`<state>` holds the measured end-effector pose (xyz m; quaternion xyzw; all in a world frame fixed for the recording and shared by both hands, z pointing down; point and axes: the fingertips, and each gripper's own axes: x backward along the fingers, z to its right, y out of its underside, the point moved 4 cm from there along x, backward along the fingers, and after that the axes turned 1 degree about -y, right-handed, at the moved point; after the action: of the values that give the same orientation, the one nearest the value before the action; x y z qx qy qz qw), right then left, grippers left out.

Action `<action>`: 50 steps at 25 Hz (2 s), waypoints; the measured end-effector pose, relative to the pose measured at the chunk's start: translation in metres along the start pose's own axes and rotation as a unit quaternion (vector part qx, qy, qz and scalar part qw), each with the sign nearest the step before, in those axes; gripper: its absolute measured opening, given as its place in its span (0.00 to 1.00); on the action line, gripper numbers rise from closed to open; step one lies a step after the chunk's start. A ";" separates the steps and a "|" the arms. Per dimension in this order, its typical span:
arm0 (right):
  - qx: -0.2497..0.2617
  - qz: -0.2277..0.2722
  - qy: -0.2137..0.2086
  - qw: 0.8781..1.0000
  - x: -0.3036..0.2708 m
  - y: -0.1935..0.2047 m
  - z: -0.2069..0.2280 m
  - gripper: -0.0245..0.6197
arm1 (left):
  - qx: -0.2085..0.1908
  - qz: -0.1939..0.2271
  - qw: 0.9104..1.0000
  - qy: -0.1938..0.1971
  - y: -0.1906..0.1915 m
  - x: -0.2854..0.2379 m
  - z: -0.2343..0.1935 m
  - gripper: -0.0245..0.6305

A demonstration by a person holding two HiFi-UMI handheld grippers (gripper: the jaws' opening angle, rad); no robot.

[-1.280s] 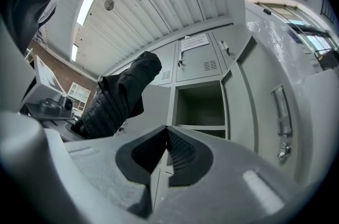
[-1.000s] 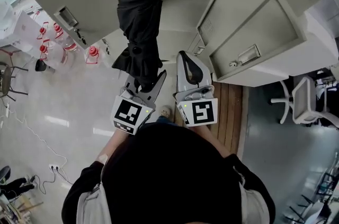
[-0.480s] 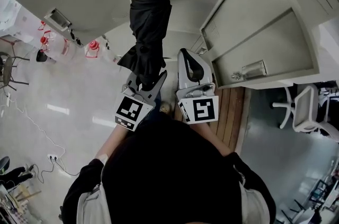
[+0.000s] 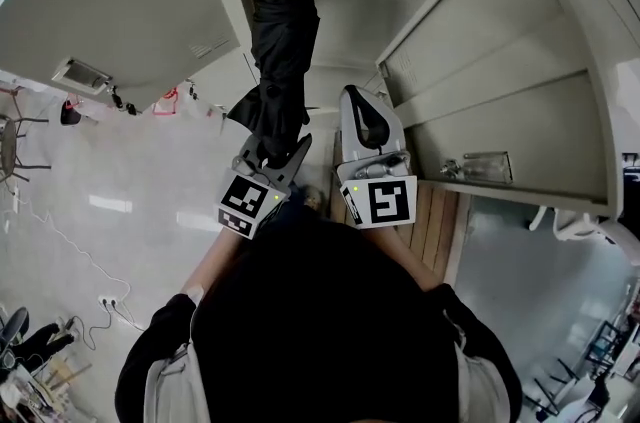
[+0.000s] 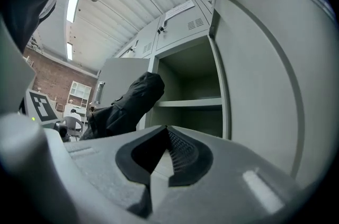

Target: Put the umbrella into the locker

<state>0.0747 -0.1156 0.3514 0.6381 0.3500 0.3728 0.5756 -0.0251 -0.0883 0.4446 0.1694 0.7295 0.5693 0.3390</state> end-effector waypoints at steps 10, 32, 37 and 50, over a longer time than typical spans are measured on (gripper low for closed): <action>-0.004 -0.023 0.022 0.999 -0.035 0.018 0.026 0.04 | 0.047 -0.060 0.997 0.020 0.021 -0.038 -0.037 0.17; -0.010 -0.054 0.068 0.996 -0.090 0.034 0.055 0.04 | 0.163 -0.178 0.969 0.059 0.013 -0.098 -0.081 0.17; -0.016 -0.054 0.085 0.995 -0.101 0.033 0.060 0.04 | 0.187 -0.204 0.958 0.076 0.007 -0.111 -0.086 0.18; -0.012 -0.034 0.077 0.996 -0.114 0.022 0.050 0.04 | 0.279 -0.219 0.922 0.156 -0.008 -0.121 -0.078 0.35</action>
<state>0.0649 -0.2408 0.3625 0.5887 0.4101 0.4051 0.5667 0.0087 -0.2230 0.4827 0.0020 0.9213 0.2733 0.2767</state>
